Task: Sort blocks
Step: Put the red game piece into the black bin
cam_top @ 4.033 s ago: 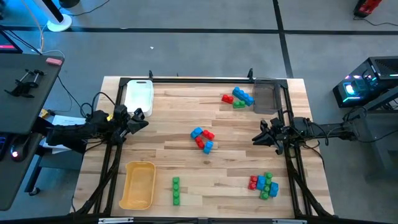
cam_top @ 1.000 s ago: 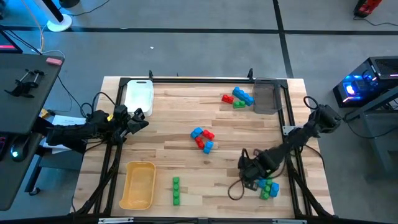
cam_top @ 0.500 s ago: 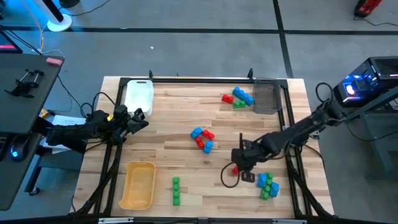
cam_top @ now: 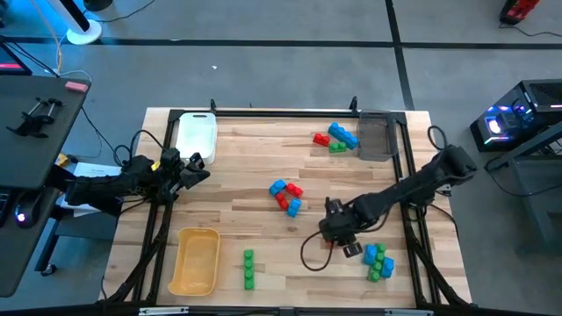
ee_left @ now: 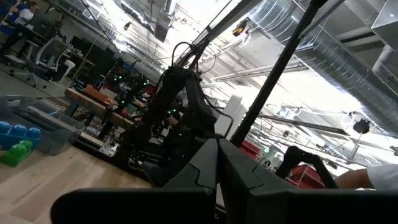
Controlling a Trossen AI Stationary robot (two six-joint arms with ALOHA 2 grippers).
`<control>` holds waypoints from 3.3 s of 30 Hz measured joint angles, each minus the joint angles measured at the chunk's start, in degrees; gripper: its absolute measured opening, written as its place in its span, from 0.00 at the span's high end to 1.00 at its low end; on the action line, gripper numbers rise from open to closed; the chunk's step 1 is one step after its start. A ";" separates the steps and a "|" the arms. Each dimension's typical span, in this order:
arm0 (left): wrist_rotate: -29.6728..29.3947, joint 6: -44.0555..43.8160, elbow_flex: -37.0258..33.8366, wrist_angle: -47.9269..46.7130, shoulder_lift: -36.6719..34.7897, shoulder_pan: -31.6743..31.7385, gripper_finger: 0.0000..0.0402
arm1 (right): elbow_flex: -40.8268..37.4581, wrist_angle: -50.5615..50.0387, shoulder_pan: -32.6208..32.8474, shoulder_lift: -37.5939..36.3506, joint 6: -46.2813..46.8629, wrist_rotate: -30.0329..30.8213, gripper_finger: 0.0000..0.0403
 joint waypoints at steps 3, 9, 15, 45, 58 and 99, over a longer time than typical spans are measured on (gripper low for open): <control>0.00 -0.02 0.00 -0.02 0.00 0.01 1.00 | 0.00 -0.17 0.04 1.93 -4.76 -1.71 0.45; 0.00 0.00 0.00 -0.02 0.01 0.02 1.00 | 0.00 3.36 0.29 6.71 -8.44 2.66 0.45; -0.01 -0.01 0.00 -0.02 0.02 0.01 1.00 | 0.29 1.80 -0.30 9.70 -7.69 1.32 0.70; 0.00 0.00 0.00 -0.04 0.02 0.01 1.00 | -9.91 -15.29 -51.96 -36.22 35.19 42.44 0.96; 0.00 0.00 0.00 -0.02 0.01 0.01 1.00 | -10.86 -5.67 -72.21 -29.88 28.87 30.67 0.68; -11.09 -0.46 10.18 2.77 17.77 0.09 1.00 | -8.10 36.47 -45.62 -18.97 40.43 1.67 0.51</control>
